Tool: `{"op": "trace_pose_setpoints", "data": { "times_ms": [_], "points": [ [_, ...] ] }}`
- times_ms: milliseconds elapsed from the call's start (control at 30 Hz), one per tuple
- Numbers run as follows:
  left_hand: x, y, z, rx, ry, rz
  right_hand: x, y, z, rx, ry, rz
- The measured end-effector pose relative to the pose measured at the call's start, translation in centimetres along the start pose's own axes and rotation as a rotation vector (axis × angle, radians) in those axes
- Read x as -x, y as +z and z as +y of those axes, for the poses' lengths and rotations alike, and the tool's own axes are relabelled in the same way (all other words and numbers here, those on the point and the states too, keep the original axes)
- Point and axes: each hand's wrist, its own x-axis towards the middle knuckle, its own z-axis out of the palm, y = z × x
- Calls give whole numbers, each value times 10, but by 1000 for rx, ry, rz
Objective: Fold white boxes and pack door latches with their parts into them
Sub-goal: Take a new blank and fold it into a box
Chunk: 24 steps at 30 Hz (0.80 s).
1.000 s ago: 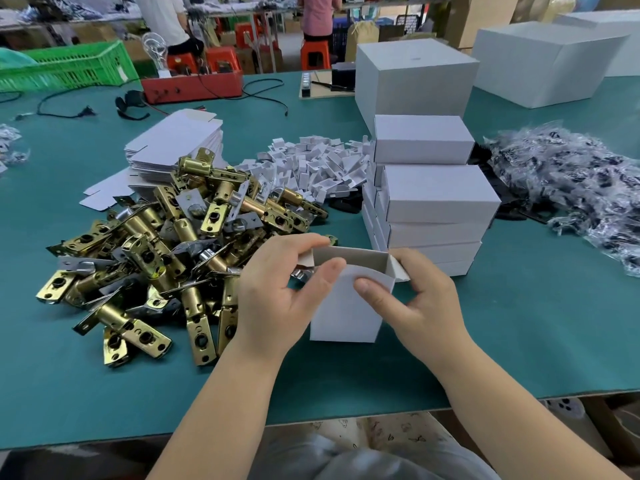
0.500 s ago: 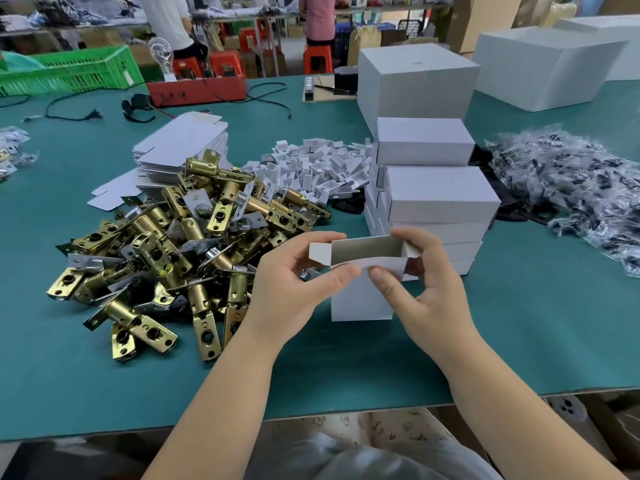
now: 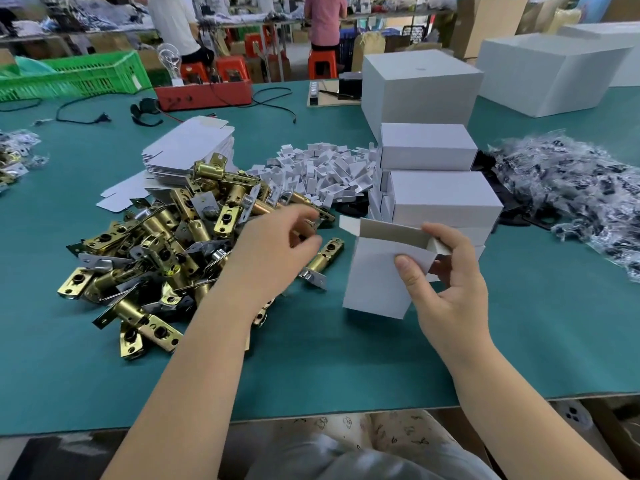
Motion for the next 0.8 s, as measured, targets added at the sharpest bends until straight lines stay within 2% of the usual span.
{"op": "trace_pose_setpoints", "data": {
  "times_ms": [67, 100, 367, 667, 733, 800],
  "points": [
    [-8, 0, 0, -333, -4, -173, 0, 0, -1, -8, -1, 36],
    [-13, 2, 2, -418, -34, -229, 0, 0, -1, -8, -1, 46],
    [-48, 42, 24, -606, -179, -353, 1, 1, -1, 5, 17, 19],
    [-43, 25, 22, -372, -265, -318, 1, 1, 1, 34, 18, -36],
    [-41, 14, 19, -223, -270, -229, 1, 2, 1, 46, 11, -47],
    [-40, 4, 19, -58, -247, -54, 1, 2, 1, 39, 14, -42]
  ]
}}
